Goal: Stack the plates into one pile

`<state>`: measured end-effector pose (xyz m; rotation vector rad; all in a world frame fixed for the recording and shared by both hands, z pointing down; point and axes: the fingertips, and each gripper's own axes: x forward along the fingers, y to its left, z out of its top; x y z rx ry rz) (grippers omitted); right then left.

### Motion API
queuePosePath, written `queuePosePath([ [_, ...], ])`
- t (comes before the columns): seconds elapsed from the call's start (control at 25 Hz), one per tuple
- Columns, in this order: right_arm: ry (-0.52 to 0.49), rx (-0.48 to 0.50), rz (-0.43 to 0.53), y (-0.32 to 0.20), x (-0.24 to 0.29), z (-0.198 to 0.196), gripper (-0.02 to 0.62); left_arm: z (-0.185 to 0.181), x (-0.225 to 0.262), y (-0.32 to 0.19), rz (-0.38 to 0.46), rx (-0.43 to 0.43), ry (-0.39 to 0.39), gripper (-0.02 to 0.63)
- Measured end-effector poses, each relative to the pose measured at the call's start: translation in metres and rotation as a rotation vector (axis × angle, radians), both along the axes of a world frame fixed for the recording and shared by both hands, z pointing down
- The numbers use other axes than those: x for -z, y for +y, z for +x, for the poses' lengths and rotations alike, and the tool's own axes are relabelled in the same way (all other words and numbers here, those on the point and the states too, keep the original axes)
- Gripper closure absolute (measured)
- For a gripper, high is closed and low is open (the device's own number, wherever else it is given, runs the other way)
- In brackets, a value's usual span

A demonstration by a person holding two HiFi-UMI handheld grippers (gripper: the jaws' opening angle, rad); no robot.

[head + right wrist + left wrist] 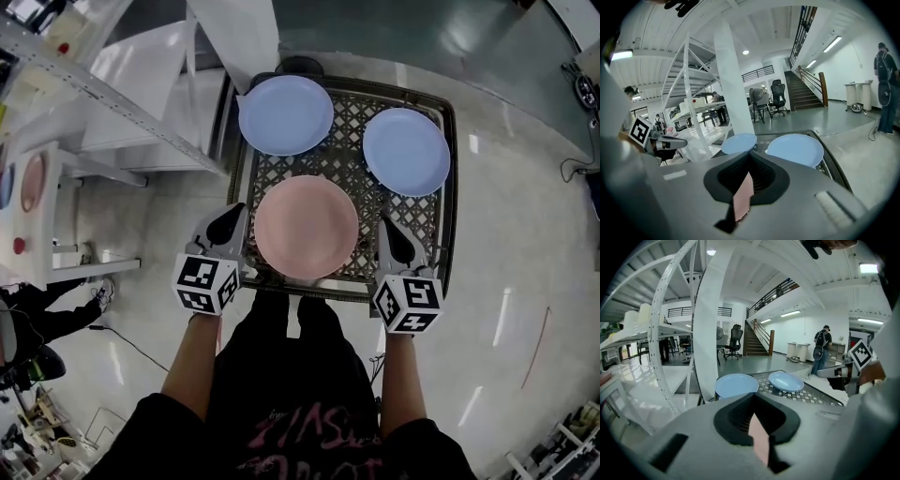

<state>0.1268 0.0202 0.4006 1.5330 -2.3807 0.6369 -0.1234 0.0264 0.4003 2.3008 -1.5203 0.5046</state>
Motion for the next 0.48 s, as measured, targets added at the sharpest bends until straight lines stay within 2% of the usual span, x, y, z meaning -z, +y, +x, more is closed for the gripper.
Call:
queuePosePath([
  [0.48,0.003,-0.014,-0.125,0.007,-0.059,-0.010,0.583,-0.005,-0.053,0.007,-0.103,-0.003,0.013,0.614],
])
